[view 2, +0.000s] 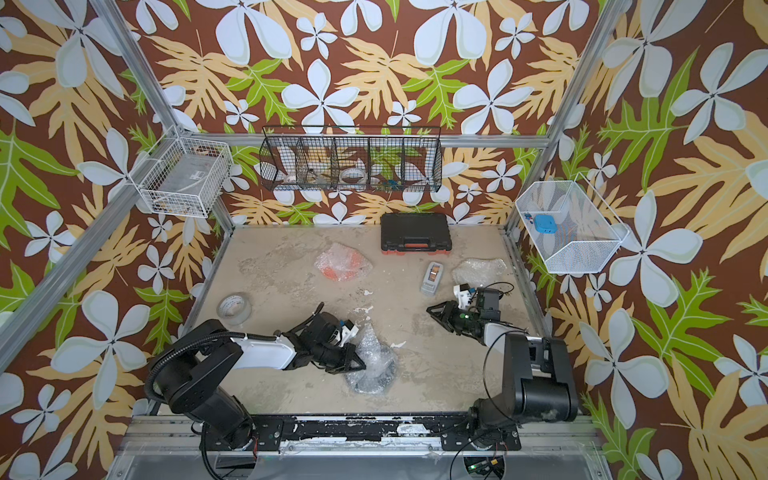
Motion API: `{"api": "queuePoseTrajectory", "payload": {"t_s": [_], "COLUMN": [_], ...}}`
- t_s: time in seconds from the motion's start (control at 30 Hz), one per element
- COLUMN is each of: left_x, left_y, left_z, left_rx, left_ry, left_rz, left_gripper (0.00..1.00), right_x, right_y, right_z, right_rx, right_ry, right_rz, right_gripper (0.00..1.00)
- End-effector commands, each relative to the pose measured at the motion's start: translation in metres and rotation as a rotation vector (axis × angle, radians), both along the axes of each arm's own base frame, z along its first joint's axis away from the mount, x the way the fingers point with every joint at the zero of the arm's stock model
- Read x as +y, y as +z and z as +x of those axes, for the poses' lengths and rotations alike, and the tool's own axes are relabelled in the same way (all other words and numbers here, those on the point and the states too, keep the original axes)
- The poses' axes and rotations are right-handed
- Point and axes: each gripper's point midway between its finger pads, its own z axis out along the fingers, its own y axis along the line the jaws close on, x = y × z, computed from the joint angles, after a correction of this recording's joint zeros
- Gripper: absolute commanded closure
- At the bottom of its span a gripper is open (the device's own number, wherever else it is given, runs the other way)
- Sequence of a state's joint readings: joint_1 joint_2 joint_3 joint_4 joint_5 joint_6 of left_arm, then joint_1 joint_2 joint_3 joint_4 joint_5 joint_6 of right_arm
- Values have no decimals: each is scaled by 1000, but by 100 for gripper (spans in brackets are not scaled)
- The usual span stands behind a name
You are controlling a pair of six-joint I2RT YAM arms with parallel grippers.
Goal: Wrap dinner plates in bubble wrap
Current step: Pull the tape from the tape cutter, then tear off the tape using the Tape Cutter.
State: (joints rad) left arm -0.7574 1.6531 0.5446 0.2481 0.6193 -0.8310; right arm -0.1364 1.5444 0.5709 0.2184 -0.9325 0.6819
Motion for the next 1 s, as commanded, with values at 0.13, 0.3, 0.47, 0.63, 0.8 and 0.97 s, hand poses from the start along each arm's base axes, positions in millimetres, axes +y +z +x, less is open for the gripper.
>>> {"api": "queuePoseTrajectory", "payload": {"t_s": [0.13,0.3,0.47,0.63,0.8,0.97], "left_x": [42,43,44,44,44,44], "left_y": [-40,-39,-41,-40,-40,-40], "left_z": [-25,-24,-26,-25,-25,-25], "left_rx": [121,120,126,125,125,127], "left_ry": [34,36,38,43,46,47], "left_rz": [248,248,251,251,251,253], "left_gripper": [95,95,95,95,95,95], "right_x": [-8,-8,-6,1,3,2], "right_y": [7,-8,-11,-8,-11,-14], "right_z": [60,72,77,83,89,92], "right_rx": [-164,-147,-145,-155,-144,-132], "right_ry": [2,3,5,27,37,32], "right_rz": [11,28,56,85,82,84], "right_gripper": [59,58,58,61,63,68]}}
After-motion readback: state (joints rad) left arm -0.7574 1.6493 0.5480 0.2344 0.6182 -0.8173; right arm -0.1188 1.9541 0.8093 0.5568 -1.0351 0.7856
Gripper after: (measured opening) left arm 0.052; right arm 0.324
